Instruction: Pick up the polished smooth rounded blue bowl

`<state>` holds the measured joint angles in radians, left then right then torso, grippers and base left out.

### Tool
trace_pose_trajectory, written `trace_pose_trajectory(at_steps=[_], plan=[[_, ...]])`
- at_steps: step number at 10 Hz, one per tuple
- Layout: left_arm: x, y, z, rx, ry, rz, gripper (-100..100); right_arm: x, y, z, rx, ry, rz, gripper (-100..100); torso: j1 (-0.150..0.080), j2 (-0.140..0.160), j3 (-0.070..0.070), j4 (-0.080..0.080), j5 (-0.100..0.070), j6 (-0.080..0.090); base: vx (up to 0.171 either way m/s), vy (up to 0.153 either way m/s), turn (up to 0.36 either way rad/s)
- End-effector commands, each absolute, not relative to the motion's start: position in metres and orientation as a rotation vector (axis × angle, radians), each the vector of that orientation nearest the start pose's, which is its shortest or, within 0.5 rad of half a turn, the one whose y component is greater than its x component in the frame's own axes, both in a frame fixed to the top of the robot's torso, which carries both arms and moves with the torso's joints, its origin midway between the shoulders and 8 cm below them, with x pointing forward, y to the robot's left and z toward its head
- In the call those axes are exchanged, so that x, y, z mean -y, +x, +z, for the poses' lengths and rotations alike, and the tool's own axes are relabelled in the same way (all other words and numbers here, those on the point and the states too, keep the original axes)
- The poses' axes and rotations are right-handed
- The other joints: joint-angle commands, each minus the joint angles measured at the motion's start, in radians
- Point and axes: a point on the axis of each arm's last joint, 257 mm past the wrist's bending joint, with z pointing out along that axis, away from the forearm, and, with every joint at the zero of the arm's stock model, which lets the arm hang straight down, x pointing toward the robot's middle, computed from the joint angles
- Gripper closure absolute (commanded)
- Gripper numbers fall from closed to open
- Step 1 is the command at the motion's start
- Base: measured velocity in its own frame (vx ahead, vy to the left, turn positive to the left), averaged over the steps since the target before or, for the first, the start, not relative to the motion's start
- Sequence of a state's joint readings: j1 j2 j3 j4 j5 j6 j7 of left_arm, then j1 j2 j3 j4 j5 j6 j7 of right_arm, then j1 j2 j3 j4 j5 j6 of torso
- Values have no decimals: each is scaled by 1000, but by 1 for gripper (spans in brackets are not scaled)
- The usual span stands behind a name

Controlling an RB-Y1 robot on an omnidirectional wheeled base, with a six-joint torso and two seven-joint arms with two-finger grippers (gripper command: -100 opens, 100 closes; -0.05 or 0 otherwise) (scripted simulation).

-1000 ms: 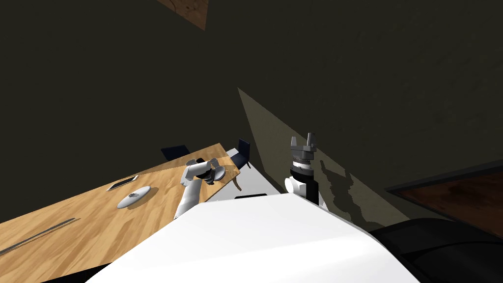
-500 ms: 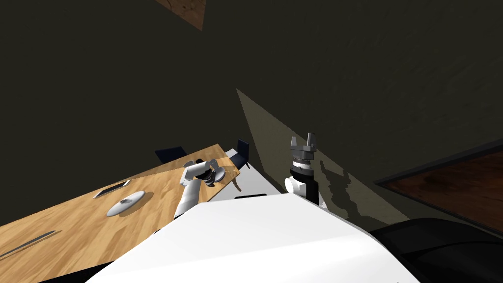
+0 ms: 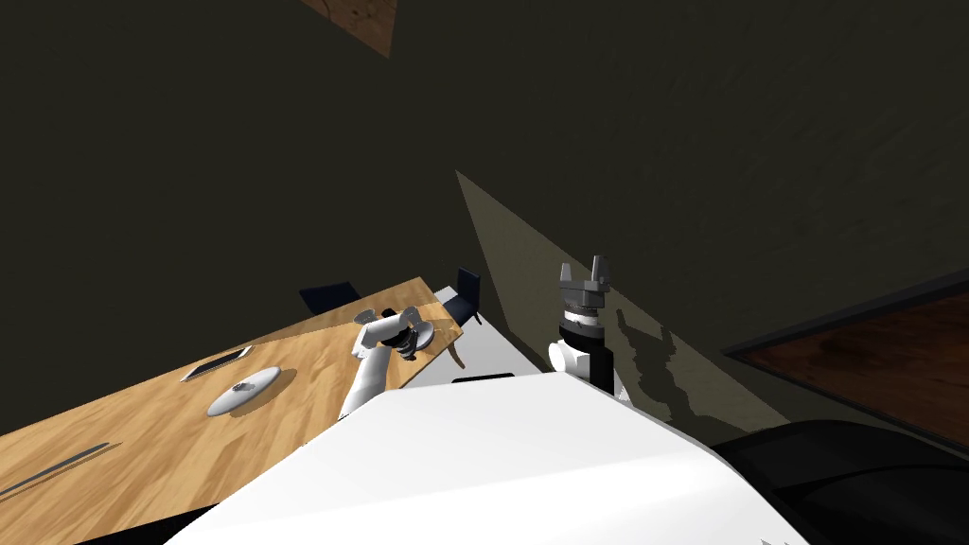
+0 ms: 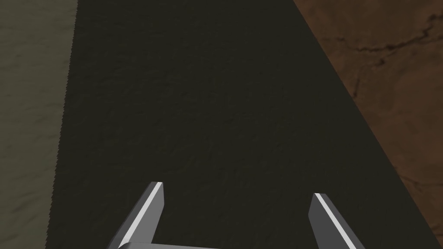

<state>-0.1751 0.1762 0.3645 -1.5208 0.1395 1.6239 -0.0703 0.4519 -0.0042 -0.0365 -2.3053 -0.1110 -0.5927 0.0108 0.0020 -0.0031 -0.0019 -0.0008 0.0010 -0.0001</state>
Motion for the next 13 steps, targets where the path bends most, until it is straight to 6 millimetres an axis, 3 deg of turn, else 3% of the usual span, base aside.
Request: trace_pose_trajectory(at_steps=[1, 2, 6, 7, 8, 12, 13], plan=[[-360, 351, -424, -1890, -2406, -137, -100, 295, 319, 67, -432, 583, 1374, 0, 0, 0, 0, 0, 0, 0, 0, 0, 0], [-360, 351, -424, -1889, -2405, -138, 100, 295, 319, 67, -432, 583, 1374, 0, 0, 0, 0, 0, 0, 0, 0, 0, 0], [-360, 351, -424, -1889, -2404, -138, 100, 295, 319, 67, -432, 583, 1374, 0, 0, -1, 0, 0, 0, 0, 0, 0, 0], [-360, 351, -424, -1889, -2405, -138, 0, 295, 319, 67, -432, 583, 1374, 0, 0, -1, 0, 0, 0, 0, 0, 0, 0], [-363, 350, -415, -1890, -2407, -136, 100, 295, 319, 67, -432, 583, 1374, 0, 0, -1, 0, 0, 0, 0, 2, -6, -4], [-365, 349, -408, -1890, -2409, -135, 100, 295, 319, 67, -432, 583, 1374, 0, -1, -1, 0, 0, 0, 0, 3, -4, -2], [-365, 349, -407, -1891, -2410, -134, 0, 295, 319, 67, -432, 583, 1374, 0, -1, -1, 0, 0, 0, 0, 0, 0, 0]])
